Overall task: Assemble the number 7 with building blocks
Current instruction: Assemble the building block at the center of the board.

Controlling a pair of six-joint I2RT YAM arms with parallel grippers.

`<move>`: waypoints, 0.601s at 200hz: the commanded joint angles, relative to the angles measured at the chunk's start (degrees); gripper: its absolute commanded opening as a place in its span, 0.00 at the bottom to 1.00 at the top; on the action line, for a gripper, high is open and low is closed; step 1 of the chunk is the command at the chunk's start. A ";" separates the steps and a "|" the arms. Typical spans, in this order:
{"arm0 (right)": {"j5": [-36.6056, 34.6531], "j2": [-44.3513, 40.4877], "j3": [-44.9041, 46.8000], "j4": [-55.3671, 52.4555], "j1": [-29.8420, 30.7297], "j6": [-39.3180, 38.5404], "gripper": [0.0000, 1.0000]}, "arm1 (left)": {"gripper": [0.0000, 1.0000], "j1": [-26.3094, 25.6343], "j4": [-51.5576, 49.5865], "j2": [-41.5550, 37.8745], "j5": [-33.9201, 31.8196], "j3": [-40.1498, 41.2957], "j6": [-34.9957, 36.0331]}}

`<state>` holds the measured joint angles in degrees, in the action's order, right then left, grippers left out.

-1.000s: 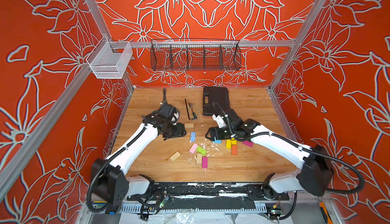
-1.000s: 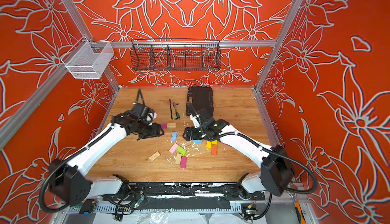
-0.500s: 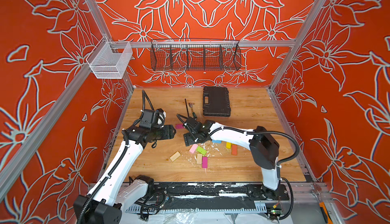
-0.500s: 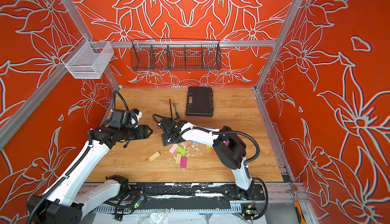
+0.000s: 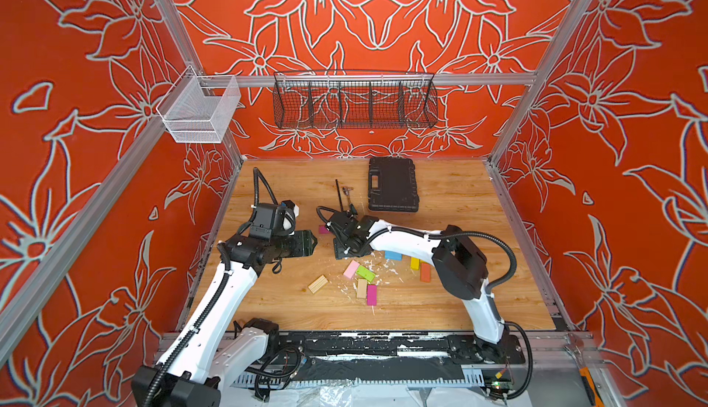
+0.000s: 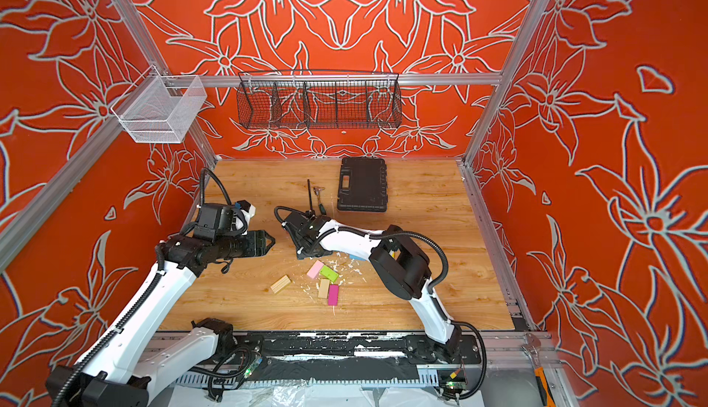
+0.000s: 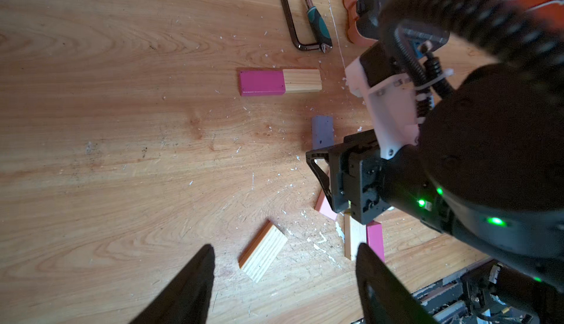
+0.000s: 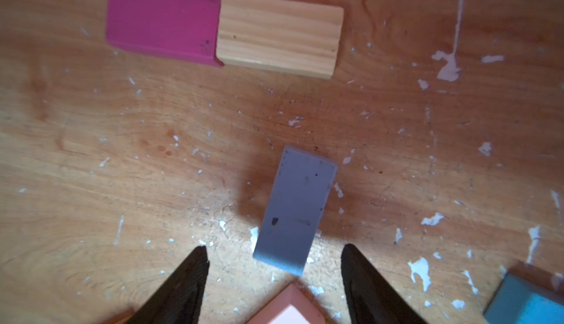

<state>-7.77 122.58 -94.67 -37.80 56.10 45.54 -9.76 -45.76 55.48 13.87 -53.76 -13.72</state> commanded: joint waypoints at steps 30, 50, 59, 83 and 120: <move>-1.98 3.08 -2.19 -1.59 -0.41 1.74 0.62 | 0.71 0.28 0.85 -0.73 2.26 0.21 0.94; -1.28 4.15 -2.95 -1.70 -0.79 1.64 0.57 | 0.71 0.35 1.04 -0.73 2.74 0.32 0.96; -1.28 4.45 -3.30 -1.77 -0.89 1.53 0.55 | 0.71 0.35 1.11 -0.72 2.91 0.30 1.03; -0.84 5.27 -3.85 -1.79 -1.15 1.54 0.50 | 0.71 0.35 1.20 -0.72 3.11 0.35 1.02; -0.50 5.67 -4.38 -1.79 -1.67 1.32 0.43 | 0.71 0.35 1.29 -0.51 3.52 0.41 1.11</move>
<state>-8.05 126.58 -97.80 -38.35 55.02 45.74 -9.74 -45.21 55.46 16.34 -53.76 -13.39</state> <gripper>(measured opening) 0.456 0.712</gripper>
